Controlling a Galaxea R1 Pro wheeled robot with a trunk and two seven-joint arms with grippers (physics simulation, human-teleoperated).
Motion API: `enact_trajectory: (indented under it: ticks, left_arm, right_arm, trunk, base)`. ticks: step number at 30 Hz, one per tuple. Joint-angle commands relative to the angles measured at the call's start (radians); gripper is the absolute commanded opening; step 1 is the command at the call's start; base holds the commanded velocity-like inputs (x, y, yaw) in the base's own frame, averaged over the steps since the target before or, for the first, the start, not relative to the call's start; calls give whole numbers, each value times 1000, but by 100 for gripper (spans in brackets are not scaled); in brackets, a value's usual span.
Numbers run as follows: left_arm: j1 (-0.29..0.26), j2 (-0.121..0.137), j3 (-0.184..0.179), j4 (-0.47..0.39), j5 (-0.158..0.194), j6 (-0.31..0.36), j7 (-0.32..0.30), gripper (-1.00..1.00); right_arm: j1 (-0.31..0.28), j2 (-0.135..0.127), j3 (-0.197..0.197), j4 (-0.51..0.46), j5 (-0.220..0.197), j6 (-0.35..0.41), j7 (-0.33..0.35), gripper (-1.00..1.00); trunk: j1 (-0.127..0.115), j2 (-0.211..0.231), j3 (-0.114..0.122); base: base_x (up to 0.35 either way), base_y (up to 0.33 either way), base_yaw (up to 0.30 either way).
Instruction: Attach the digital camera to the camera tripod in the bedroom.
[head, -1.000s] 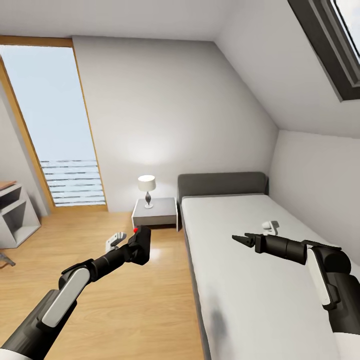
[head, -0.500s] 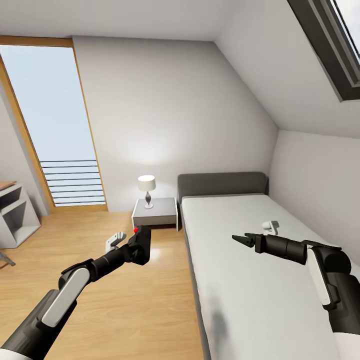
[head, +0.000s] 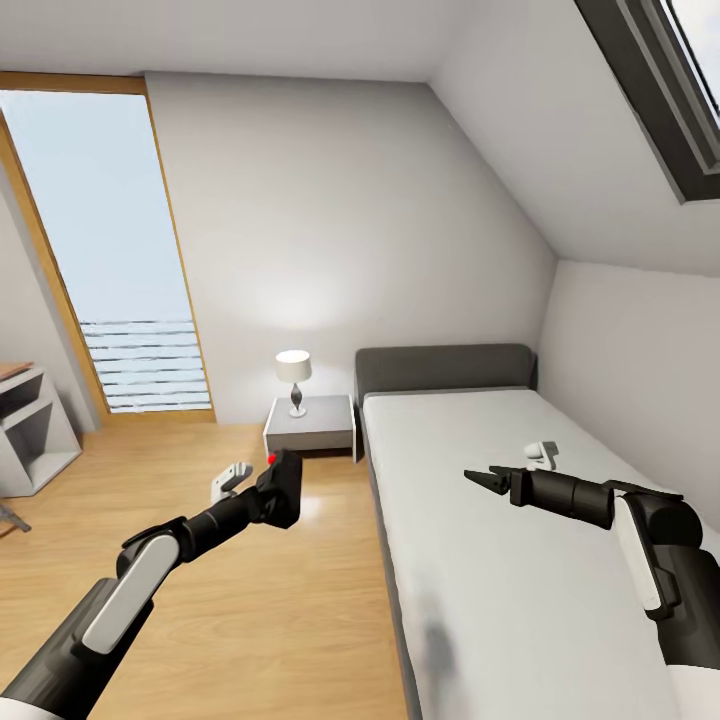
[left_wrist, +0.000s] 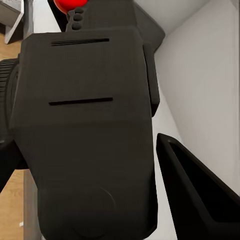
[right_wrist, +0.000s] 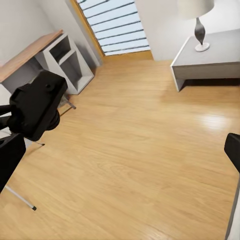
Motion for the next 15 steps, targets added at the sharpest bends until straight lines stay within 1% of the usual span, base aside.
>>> enact_trajectory:
  ticks: [1,7,10,11,12,15]
  left_arm:
    - [0,1,-1,-4,6,3,2,-100]
    - [0,1,-3,-31,8,6,0,-100]
    - [0,1,-3,-58,9,7,0,-100]
    - [0,0,-4,-70,9,7,-1,-100]
    - [0,-1,-10,-93,9,7,0,-100]
    - [0,-1,-18,-102,10,8,1,-100]
  right_arm:
    - [0,0,-1,0,-5,6,1,100]
    - [0,0,0,-4,-9,-7,14,100]
    - [0,0,3,-5,-9,-28,17,100]
    - [0,0,11,-3,-9,-43,18,100]
    - [0,-1,37,-1,-8,-72,17,100]
    - [0,-1,51,-1,-7,-84,13,100]
  trunk:
    - [0,-1,0]
    - [0,-1,0]
    - [0,-1,0]
    - [0,-1,0]
    - [0,-1,0]
    - [0,-1,0]
  base:
    - [0,0,0]
    - [0,0,0]
    - [-11,2,0]
    - [-107,26,0]
    - [-241,19,0]
    - [-277,12,0]
